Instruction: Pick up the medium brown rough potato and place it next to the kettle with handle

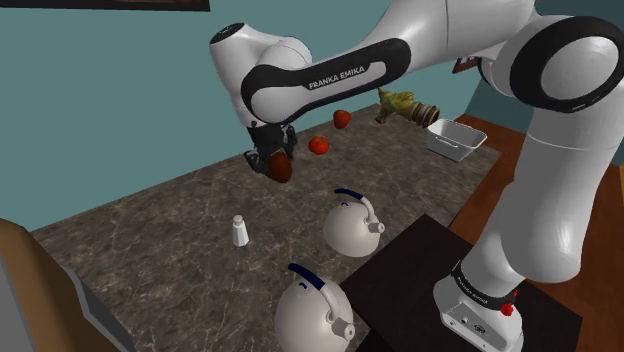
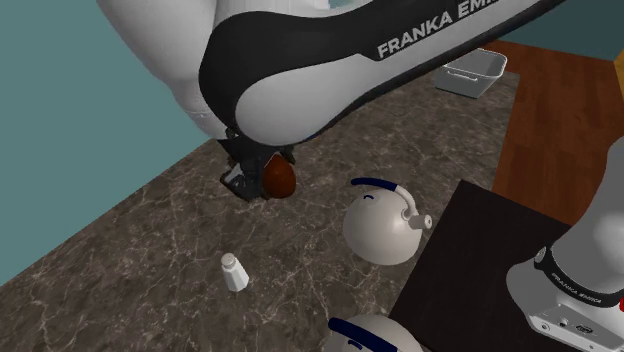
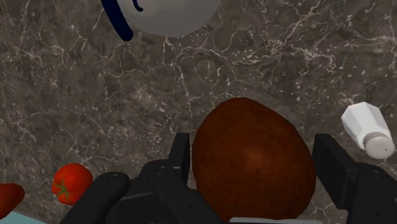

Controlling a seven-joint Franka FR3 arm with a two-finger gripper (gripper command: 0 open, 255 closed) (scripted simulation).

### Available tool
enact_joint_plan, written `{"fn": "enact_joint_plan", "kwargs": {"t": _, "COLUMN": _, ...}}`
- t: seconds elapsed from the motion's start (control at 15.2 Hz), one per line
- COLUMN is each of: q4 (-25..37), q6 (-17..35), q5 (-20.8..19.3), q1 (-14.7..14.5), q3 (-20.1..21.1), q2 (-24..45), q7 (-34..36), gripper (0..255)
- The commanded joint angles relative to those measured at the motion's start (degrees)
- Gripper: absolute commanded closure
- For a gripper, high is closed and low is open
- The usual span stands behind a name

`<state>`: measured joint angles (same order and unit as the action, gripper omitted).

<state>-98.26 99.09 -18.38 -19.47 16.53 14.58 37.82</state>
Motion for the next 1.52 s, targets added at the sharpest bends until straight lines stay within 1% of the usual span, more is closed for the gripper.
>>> {"fn": "enact_joint_plan", "kwargs": {"t": 0.0, "q4": -0.16, "q6": -0.68, "q5": 0.4, "q1": -1.53, "q3": 1.03, "q2": -0.18, "q7": 2.42, "gripper": 255}}
{"fn": "enact_joint_plan", "kwargs": {"t": 0.33, "q4": -0.33, "q6": -2.17, "q5": 1.45, "q1": -5.3, "q3": 3.61, "q2": -0.33, "q7": 8.32, "gripper": 255}}
{"fn": "enact_joint_plan", "kwargs": {"t": 0.66, "q4": 1.19, "q6": -3.98, "q5": 2.2, "q1": -9.25, "q3": 6.04, "q2": 0.83, "q7": 14.2, "gripper": 255}}
{"fn": "enact_joint_plan", "kwargs": {"t": 1.45, "q4": -4.26, "q6": 3.89, "q5": 0.7, "q1": -9.28, "q3": 5.56, "q2": 3.75, "q7": 16.35, "gripper": 255}}
